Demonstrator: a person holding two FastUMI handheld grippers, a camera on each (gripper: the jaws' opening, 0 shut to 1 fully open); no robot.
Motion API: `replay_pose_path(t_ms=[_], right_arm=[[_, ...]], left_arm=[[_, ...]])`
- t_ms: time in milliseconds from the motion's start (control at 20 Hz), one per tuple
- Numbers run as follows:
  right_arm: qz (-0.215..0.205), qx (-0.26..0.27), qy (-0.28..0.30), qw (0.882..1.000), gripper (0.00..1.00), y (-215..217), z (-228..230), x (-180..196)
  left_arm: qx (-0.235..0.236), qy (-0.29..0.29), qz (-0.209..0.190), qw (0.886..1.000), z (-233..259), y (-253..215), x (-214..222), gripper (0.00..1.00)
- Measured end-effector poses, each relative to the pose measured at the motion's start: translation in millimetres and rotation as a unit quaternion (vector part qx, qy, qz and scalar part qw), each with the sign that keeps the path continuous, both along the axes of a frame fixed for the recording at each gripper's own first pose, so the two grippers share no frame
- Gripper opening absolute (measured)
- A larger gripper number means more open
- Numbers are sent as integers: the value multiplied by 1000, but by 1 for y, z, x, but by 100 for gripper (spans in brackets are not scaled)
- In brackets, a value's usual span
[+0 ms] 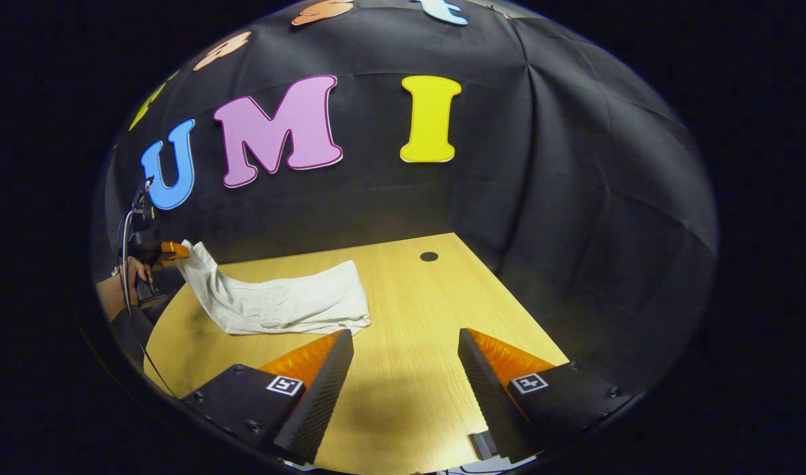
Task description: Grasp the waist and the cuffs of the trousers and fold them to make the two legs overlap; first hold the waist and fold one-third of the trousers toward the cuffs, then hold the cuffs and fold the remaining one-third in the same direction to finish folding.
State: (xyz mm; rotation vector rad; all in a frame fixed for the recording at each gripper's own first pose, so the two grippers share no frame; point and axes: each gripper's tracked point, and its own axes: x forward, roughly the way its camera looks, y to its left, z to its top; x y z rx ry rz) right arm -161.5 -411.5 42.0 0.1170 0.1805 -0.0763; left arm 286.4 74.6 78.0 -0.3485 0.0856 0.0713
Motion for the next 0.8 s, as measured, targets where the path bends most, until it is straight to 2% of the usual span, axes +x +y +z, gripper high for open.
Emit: replay_pose_path(t_ms=[150,250,400,800], right_arm=[[28,-2,2,1000,98,-22,-6,23],[42,7,5,999,98,-36,-12,38],[49,20,4,999,99,-59,-19,52],[72,22,14,997,99,-82,-36,65]], left_arm=[[23,-12,4,1000,20,-42,-6,5],[23,-20,0,1000,32,-77,-9,5],[39,-21,-10,999,31,-124,-17,5],[46,6,-89,995,-4,-281,-2,5]])
